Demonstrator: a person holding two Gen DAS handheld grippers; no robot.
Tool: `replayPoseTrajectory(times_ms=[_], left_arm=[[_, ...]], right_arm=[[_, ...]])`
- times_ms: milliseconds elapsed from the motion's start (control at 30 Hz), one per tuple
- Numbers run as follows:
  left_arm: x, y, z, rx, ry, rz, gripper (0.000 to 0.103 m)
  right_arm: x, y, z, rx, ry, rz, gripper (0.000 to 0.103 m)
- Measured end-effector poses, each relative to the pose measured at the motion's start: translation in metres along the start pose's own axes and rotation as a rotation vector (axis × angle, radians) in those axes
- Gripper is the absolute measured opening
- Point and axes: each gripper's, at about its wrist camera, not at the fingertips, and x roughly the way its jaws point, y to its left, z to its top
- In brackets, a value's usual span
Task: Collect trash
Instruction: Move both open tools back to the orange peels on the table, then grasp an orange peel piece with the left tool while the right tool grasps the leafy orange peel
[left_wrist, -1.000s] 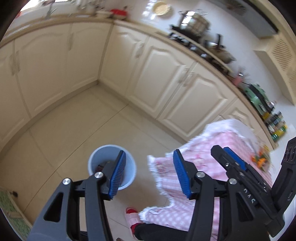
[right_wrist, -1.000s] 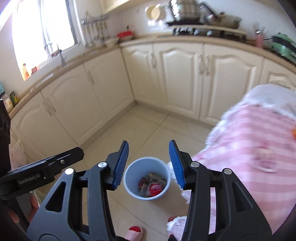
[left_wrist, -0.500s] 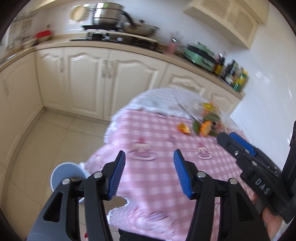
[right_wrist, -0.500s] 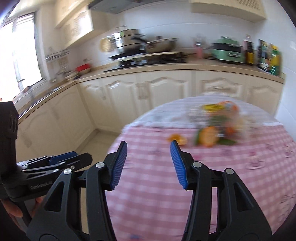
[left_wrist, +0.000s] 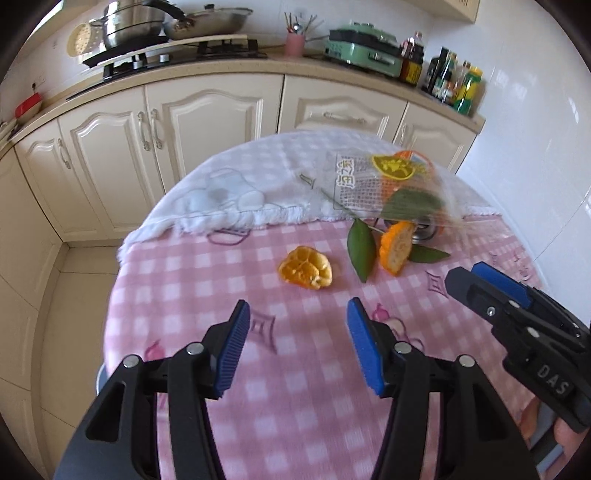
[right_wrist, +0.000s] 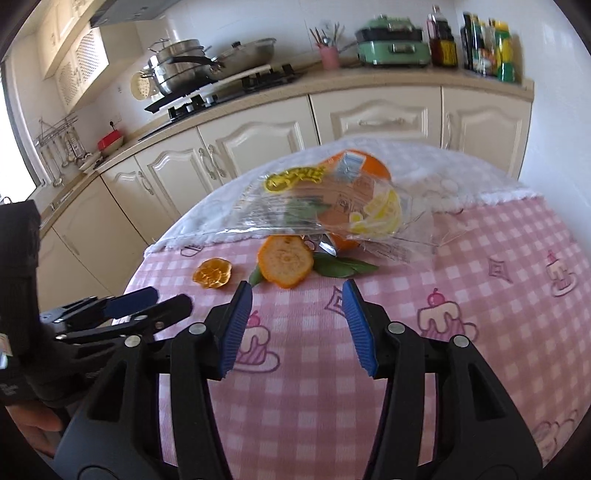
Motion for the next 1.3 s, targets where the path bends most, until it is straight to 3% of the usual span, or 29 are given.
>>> replayPoseTrajectory(times_ms=[267,300,367,767,800,833,1100,1300], left_arm=[[0.035,-0.005,0.019,0.038,0.043,0.015,0.054],[0.035,-0.005,0.02,0.042,0.037,0.016,0.052],[0.037,-0.003,0.023,0.044,0.036,0.024,0.037],[0.018,0.026,0.014,-0.035,-0.017,-0.007,0.037],[0.016,0.029,0.013,-0.04,-0.019,-0.005,0.037],[0.014,0.031,0.012,-0.044,-0.021,-0.008,0.037],[-0.007,0.04,-0.002,-0.075,-0.036,-0.059,0.037],[-0.037,0.045,-0.018,-0.08,-0.071,-0.078,0.037]], right_arm=[[0.027,-0.003,0.008,0.033,0.047,0.026,0.053],[0.029,-0.002,0.01,0.038,0.052,0.027,0.053],[0.035,-0.002,0.013,0.047,0.059,0.027,0.053],[0.069,0.011,0.023,0.058,0.091,0.003,0.057],[0.069,0.012,0.023,0.052,0.092,0.004,0.055],[0.07,0.012,0.023,0.052,0.095,0.003,0.04],[0.044,0.016,0.005,0.039,0.078,0.018,0.036],[0.018,0.027,-0.017,0.065,0.082,0.086,0.036]])
